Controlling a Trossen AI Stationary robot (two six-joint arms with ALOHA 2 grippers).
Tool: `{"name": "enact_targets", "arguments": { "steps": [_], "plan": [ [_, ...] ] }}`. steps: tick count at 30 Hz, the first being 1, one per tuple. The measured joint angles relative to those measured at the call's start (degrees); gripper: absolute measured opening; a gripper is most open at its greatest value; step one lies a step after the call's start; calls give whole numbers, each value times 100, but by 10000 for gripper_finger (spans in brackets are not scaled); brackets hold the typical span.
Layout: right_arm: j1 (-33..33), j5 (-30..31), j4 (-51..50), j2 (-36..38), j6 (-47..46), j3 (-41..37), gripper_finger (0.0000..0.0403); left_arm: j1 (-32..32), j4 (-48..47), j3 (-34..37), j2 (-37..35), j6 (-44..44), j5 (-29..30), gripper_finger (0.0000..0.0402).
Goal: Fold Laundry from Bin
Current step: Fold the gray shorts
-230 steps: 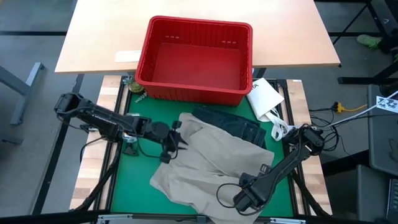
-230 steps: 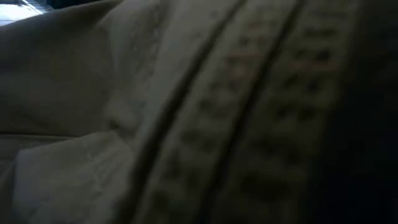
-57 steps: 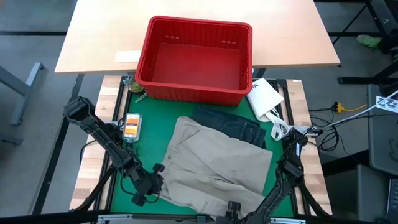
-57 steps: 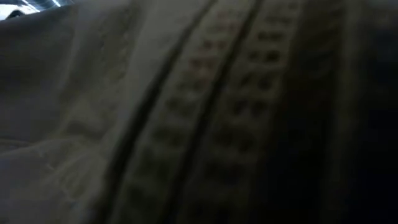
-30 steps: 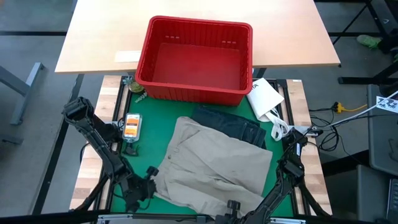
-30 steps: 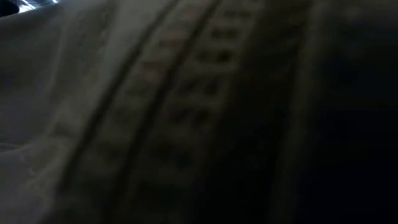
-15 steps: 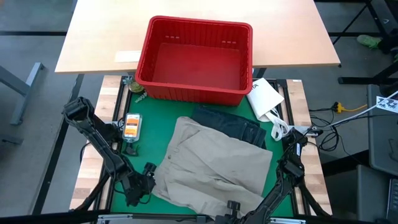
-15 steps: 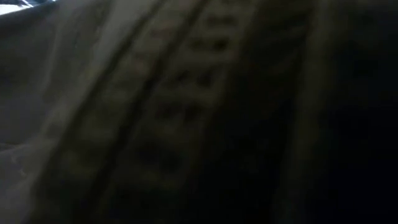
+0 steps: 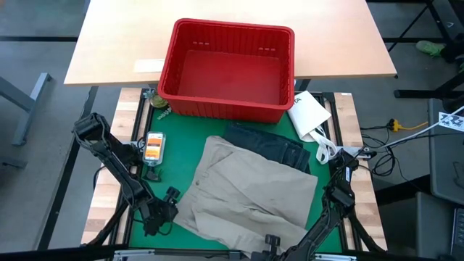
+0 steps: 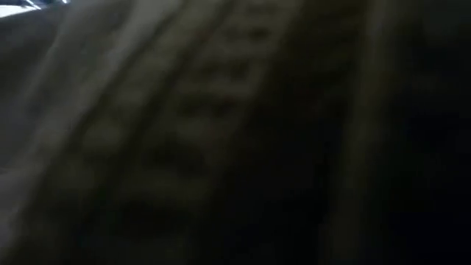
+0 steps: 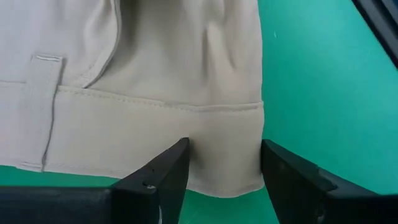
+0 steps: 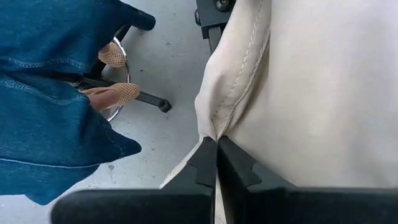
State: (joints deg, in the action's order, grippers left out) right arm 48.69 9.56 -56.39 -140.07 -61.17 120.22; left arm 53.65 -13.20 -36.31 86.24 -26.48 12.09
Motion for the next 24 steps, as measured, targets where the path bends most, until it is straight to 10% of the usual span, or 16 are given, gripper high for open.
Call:
{"name": "enact_targets", "arguments": {
  "steps": [10,24],
  "plan": [
    [0,-272,450,0,0,45,5,2,-308,-268,0,-31,-44,14],
    [4,-268,-469,353,309,1330,5,2,-3961,-3178,-2,763,56,3]
  ]
}}
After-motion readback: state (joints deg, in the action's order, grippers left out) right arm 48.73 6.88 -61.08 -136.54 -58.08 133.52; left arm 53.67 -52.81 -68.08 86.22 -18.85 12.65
